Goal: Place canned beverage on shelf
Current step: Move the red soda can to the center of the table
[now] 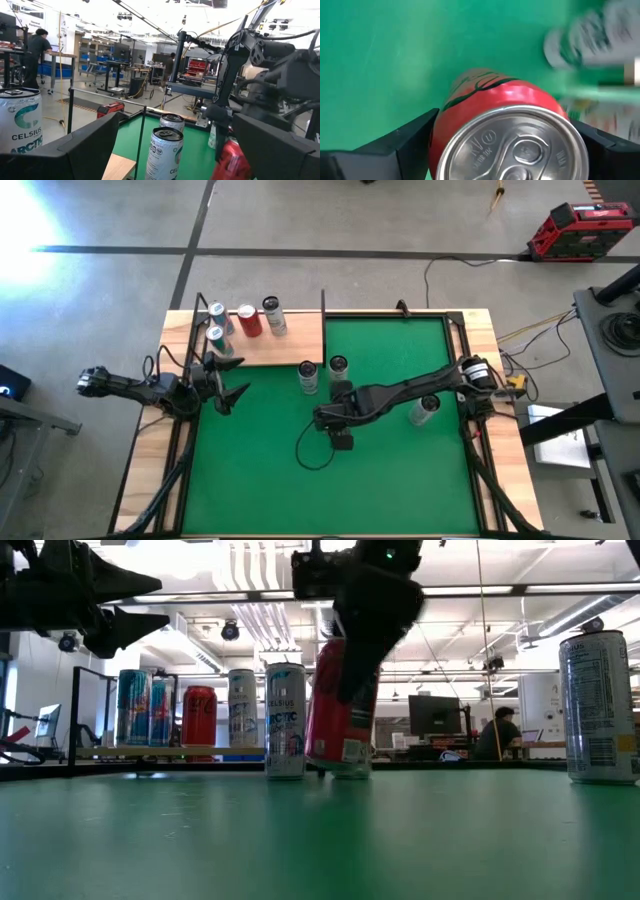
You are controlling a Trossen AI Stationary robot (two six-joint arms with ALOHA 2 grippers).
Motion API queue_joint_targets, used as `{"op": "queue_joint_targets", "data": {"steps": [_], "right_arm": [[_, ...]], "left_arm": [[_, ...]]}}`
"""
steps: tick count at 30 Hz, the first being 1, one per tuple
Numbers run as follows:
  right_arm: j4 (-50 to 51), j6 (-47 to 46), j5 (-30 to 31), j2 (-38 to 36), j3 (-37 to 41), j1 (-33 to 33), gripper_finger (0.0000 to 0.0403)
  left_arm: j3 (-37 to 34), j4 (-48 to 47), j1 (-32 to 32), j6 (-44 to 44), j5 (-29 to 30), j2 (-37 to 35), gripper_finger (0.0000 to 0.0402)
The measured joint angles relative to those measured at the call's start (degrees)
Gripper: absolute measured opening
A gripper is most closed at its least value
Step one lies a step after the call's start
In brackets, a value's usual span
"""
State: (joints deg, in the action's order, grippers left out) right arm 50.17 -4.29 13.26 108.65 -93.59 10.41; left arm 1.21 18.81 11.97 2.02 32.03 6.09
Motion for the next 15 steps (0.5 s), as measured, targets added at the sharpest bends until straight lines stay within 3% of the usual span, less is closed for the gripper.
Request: {"op": "queue_joint_targets", "data": {"steps": [3, 15], "right_arm": [[0.43, 8.95, -1.29, 1.06, -1.09, 0.44, 0.0325], [1.51, 27.36, -7.71, 3.89, -8.82, -0.46, 0.0326]], "left_arm": [[0.00, -0.02, -0.02, 0.00, 0.01, -0.01, 0.0375], [0.00, -0.03, -0.01, 0.00, 0.02, 0.00, 0.0375]]}}
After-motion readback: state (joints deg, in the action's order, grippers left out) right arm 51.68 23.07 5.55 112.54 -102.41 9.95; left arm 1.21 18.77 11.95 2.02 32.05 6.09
